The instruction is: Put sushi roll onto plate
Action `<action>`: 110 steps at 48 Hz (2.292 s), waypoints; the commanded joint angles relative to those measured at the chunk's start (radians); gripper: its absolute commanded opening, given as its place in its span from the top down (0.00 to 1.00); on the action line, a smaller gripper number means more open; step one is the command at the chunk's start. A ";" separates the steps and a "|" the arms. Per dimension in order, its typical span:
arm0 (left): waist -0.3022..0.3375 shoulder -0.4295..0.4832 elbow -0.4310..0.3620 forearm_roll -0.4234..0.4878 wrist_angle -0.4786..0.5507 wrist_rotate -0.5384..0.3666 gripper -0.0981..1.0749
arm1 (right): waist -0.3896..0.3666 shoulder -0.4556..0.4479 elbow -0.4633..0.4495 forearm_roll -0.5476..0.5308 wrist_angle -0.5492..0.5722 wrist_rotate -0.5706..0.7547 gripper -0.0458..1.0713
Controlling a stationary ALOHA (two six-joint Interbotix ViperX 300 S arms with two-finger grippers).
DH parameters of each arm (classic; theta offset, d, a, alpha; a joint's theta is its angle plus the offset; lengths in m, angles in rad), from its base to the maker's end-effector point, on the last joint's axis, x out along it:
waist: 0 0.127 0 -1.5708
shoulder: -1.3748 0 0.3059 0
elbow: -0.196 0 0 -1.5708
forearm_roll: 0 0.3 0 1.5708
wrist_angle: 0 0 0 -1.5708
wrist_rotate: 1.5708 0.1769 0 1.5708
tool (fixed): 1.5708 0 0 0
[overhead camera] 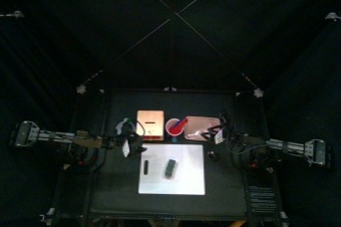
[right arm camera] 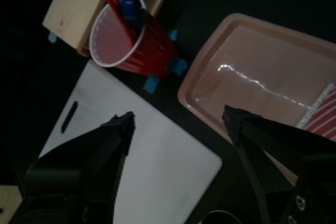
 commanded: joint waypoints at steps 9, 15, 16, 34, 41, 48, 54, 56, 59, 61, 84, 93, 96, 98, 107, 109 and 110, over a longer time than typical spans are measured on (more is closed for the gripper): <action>0.048 -0.008 0.009 0.029 -0.048 0.023 0.05 | 0.129 0.074 -0.114 0.017 0.103 0.012 0.06; 0.060 -0.008 0.028 0.034 -0.048 0.023 0.05 | 0.213 0.169 -0.229 0.155 0.267 0.035 0.06; 0.061 -0.008 0.029 0.032 -0.048 0.023 0.05 | 0.227 0.193 -0.262 0.204 0.316 0.037 0.06; 0.124 -0.018 0.069 -0.009 -0.072 0.023 0.05 | 0.347 0.727 -0.733 0.634 0.454 0.038 0.06; 0.126 -0.018 0.095 -0.012 -0.080 0.021 0.05 | 0.373 0.879 -0.864 0.687 0.479 0.040 0.06; 0.127 -0.020 0.126 -0.012 -0.146 0.023 0.05 | 0.382 0.989 -0.974 0.713 0.518 0.058 0.06; 0.126 -0.018 0.127 0.021 -0.175 0.025 0.05 | 0.399 1.031 -1.026 0.586 0.641 0.204 0.06; 0.126 -0.018 0.127 0.032 -0.175 0.025 0.05 | 0.403 1.032 -1.034 0.534 0.672 0.258 0.06; 0.123 -0.020 0.127 0.038 -0.175 0.023 0.05 | 0.416 1.034 -1.040 0.462 0.698 0.334 0.06; 0.121 -0.021 0.127 0.038 -0.176 0.025 0.05 | 0.423 1.039 -1.040 0.431 0.698 0.368 0.06; 0.121 -0.055 0.123 -0.008 -0.176 0.021 0.05 | 0.483 1.095 -1.063 0.451 0.703 0.405 0.29; 0.127 -0.055 0.121 -0.029 -0.176 0.021 0.05 | 0.476 1.002 -1.014 0.393 0.759 0.348 0.39; 0.130 -0.055 0.120 -0.041 -0.178 0.021 0.05 | 0.459 0.940 -0.966 0.379 0.813 0.308 0.39; 0.132 -0.055 0.118 -0.052 -0.178 0.021 0.05 | 0.439 0.902 -0.931 0.376 0.844 0.282 0.39; 0.141 -0.054 0.110 -0.107 -0.178 0.020 0.05 | 0.261 0.724 -0.736 0.330 0.864 0.126 0.39; 0.143 -0.054 0.110 -0.120 -0.178 0.020 0.05 | 0.201 0.690 -0.706 0.322 0.856 0.080 0.39; 0.143 -0.054 0.109 -0.127 -0.178 0.020 0.05 | 0.181 0.684 -0.696 0.318 0.854 0.064 0.39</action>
